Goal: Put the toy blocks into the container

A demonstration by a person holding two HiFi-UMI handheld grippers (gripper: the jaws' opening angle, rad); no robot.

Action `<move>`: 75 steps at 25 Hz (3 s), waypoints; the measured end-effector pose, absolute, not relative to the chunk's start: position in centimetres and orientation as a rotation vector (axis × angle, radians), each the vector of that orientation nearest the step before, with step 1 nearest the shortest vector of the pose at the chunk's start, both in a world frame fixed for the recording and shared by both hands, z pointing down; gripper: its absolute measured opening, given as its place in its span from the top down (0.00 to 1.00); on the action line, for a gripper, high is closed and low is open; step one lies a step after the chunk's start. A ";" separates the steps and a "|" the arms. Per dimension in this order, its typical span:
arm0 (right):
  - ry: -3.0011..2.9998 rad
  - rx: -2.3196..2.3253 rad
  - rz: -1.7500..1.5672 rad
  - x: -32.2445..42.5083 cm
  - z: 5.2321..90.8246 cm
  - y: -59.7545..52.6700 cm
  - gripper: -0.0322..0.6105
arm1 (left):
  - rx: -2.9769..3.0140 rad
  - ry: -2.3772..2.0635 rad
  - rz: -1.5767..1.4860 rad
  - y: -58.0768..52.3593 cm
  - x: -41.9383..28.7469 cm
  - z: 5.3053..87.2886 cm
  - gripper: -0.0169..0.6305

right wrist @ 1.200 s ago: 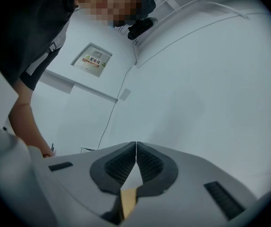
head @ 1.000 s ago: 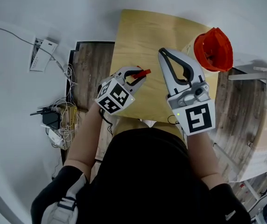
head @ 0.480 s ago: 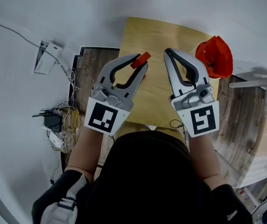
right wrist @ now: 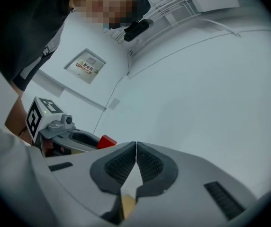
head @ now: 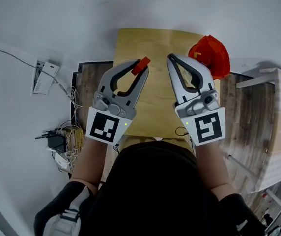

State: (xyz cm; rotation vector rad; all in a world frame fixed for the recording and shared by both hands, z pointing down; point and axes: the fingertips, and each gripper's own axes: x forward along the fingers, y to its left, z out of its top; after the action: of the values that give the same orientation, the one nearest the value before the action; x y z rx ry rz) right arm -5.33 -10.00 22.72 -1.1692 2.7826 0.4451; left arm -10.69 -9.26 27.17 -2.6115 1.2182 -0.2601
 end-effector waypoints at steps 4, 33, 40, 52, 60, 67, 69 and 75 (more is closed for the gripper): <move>2.742 -1.289 0.435 -0.5 22.9 -10.8 0.91 | -2.660 1.147 -0.219 -10.7 -6.2 27.0 0.85; 2.630 -1.676 0.344 16.4 26.7 -14.1 0.91 | -2.724 0.817 -0.733 -17.0 10.9 36.5 0.85; 2.624 -1.677 0.334 16.4 27.1 -14.2 0.91 | -2.720 0.830 -0.805 -17.3 10.9 37.4 0.63; 2.619 -1.681 0.334 16.4 26.7 -13.1 0.91 | -2.722 0.820 -0.832 -16.6 10.7 38.0 0.61; 2.627 -1.652 0.331 15.5 26.2 -12.6 0.91 | -2.725 0.860 -0.705 -15.4 10.3 35.7 0.96; 2.674 -1.524 0.372 11.3 24.7 -11.9 0.91 | -2.630 1.066 -0.452 -14.9 5.7 29.4 0.96; 2.695 -1.466 0.390 9.6 24.1 -11.7 0.91 | -2.619 1.106 -0.418 -14.4 4.0 28.3 0.96; 2.765 -1.229 0.451 2.3 22.4 -11.1 0.91 | -2.475 1.292 -0.356 -12.2 -4.2 25.0 0.96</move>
State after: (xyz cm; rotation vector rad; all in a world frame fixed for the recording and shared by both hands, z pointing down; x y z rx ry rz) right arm 2.26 -11.14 22.35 -1.2289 2.7646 0.4508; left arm -4.15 -12.22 25.00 -2.4745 1.2916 -0.3558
